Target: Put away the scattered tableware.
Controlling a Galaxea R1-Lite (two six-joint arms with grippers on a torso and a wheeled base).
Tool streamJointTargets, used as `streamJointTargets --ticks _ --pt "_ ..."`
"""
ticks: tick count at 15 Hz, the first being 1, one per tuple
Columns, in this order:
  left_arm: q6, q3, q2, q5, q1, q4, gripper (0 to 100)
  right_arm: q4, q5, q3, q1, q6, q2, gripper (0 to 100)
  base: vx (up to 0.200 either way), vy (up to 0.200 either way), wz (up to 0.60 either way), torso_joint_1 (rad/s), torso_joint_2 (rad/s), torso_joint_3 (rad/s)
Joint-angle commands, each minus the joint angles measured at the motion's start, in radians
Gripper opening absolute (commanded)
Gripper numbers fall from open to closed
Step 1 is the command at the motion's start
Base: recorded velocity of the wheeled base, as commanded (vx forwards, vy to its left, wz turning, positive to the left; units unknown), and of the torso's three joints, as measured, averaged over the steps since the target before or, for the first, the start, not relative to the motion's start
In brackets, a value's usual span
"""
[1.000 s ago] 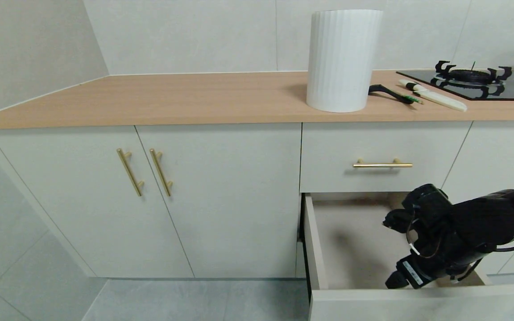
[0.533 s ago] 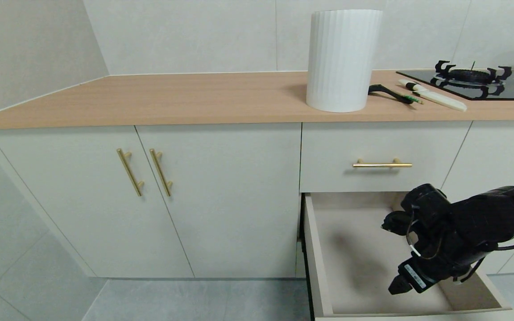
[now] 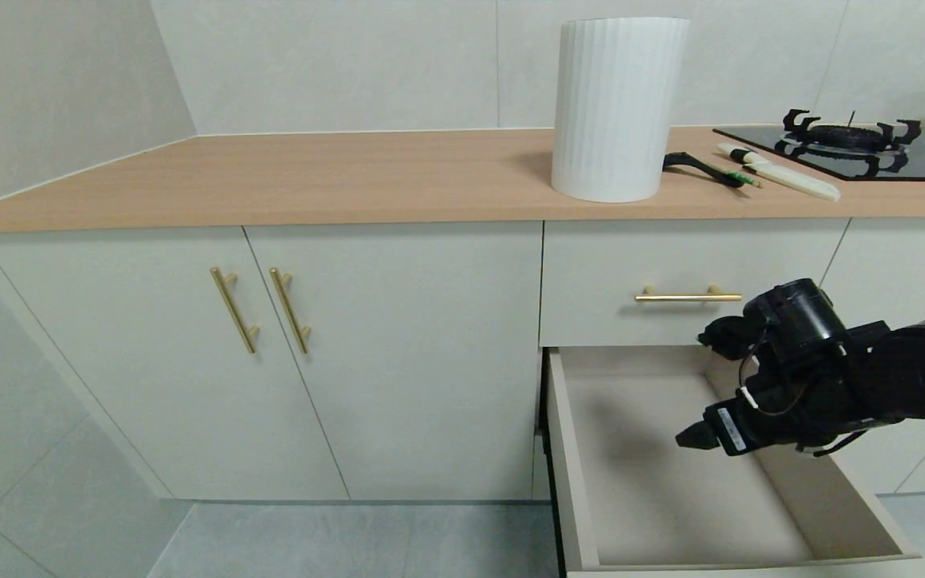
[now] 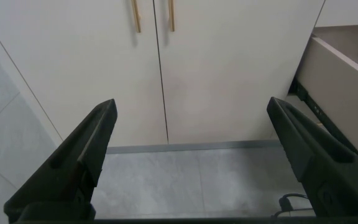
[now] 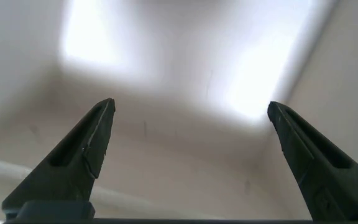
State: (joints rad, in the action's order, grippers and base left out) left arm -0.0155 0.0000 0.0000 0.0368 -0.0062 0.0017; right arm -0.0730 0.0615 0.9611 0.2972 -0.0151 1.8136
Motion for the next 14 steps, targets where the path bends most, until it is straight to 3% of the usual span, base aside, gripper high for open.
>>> streamJointTargets --ticks 1,2,4,9,14 --pt "0.0 0.0 0.002 0.0 0.0 0.0 100 0.094 0.003 -0.053 -0.023 0.007 -0.043 100 0.0 0.0 0.0 0.0 0.0 0.0" --pt "0.0 0.0 0.002 0.0 0.0 0.0 100 0.21 0.003 -0.084 -0.05 0.007 -0.037 100 0.0 0.0 0.0 0.0 0.0 0.0" --pt "0.0 0.0 0.002 0.0 0.0 0.001 100 0.294 0.004 -0.101 -0.056 0.007 -0.045 100 0.0 0.0 0.0 0.0 0.0 0.0" --pt "0.0 0.0 0.002 0.0 0.0 0.0 100 0.317 0.014 -0.113 -0.059 0.007 -0.065 100 0.0 0.0 0.0 0.007 -0.02 -0.02" --pt "0.0 0.0 0.002 0.0 0.0 0.0 100 0.317 0.018 -0.111 -0.064 0.006 -0.069 100 0.0 0.0 0.0 0.106 -0.33 -0.281"
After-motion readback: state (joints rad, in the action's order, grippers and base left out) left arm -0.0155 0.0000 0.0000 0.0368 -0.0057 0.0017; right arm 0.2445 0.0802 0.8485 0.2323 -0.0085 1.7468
